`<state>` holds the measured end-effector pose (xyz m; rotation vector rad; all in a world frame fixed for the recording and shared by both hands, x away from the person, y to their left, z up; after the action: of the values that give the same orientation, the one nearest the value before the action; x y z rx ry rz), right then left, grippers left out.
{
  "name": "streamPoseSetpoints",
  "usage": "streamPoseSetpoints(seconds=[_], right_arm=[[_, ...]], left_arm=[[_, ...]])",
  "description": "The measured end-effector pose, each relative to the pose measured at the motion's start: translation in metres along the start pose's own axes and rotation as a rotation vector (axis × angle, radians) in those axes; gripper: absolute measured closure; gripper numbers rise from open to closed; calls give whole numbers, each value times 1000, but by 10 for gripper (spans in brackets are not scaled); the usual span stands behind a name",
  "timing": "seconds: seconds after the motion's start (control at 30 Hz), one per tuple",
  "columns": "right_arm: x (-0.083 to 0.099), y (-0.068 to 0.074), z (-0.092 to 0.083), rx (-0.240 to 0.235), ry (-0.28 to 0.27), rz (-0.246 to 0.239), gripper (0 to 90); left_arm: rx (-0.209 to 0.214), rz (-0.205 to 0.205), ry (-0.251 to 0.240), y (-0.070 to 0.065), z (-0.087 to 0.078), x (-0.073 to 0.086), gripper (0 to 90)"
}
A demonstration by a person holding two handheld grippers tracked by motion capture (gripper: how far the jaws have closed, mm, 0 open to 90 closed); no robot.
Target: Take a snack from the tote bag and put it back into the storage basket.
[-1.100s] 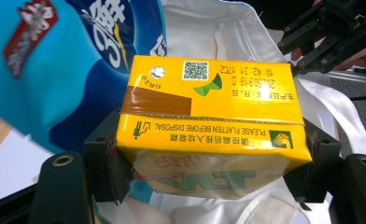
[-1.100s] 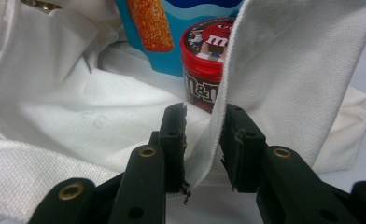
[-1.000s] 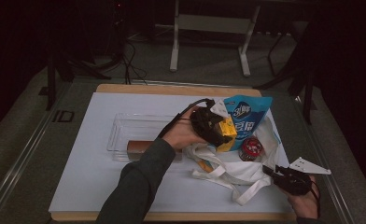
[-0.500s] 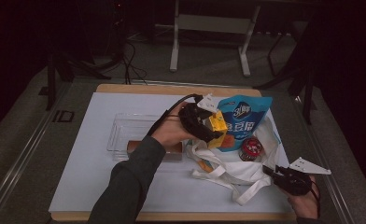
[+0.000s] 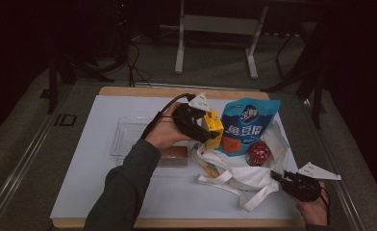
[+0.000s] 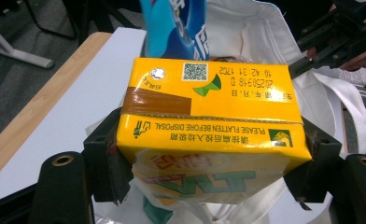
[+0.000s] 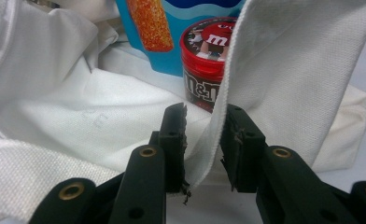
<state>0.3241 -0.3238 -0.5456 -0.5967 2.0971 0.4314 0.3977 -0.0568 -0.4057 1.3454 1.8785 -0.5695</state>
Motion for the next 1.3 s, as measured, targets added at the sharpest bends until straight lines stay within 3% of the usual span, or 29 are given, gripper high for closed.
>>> streamPoseSetpoints(seconds=[0.3,0.67,1.3], right_arm=[[0,0,0,0,-1,1,710],[0,0,0,-1,-2,1,710],[0,0,0,-2,-2,2,710]], left_arm=[[-26,-18,0,10,-10,9,285],[-77,-67,25,30,-19,30,285],[-149,-119,39,49,-34,51,285]])
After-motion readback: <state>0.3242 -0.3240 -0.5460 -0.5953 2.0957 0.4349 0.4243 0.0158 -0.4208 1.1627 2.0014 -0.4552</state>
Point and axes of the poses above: each handheld gripper's, and its own axes: z roughly forward along the jaws, x roughly out of its underside, y roughly to its left, the point moved 10 cm from there along z, roughly forward along the jaws, and after that the axes turned 1 degree about y, right-handed, at the moved point
